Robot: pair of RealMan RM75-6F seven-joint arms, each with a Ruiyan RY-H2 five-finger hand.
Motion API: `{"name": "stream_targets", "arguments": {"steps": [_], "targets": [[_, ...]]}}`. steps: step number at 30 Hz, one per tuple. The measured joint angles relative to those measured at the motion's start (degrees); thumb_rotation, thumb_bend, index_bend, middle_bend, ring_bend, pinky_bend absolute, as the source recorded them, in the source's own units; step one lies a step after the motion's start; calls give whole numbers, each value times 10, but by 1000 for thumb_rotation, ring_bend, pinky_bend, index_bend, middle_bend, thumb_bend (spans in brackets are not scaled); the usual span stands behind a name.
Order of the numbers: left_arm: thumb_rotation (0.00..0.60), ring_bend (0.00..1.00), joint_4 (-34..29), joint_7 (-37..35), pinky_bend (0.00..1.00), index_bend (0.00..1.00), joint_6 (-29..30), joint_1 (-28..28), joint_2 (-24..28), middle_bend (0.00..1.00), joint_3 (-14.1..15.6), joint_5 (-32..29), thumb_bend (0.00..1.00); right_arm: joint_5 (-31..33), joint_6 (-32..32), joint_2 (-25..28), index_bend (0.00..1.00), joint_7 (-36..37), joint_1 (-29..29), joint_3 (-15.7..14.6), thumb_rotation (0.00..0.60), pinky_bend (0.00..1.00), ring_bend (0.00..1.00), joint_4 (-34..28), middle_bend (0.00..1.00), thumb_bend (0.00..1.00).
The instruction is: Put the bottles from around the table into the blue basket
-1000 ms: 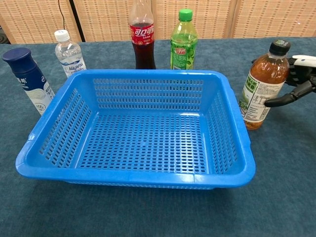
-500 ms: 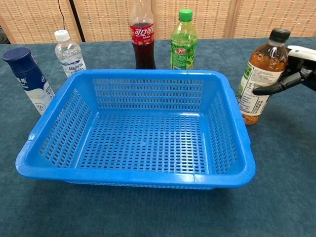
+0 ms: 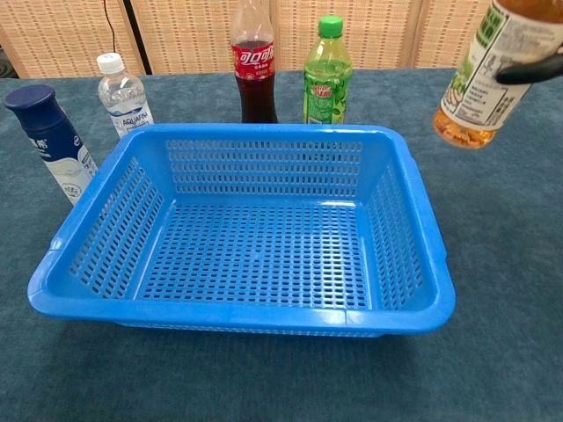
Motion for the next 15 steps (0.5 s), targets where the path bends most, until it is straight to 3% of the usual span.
{"name": "stream_targets", "arguments": {"steps": [7, 15], "targets": [[600, 0, -2, 10, 0, 0, -1, -1, -3, 0, 1, 2, 0, -16, -13, 62, 643, -36, 17, 10, 600, 590, 513, -118, 741, 169], [600, 0, -3, 20, 0, 0, -5, -4, -6, 0, 0, -3, 0, -35, -93, 41, 644, -44, 72, -5, 600, 590, 513, -155, 742, 169]]}}
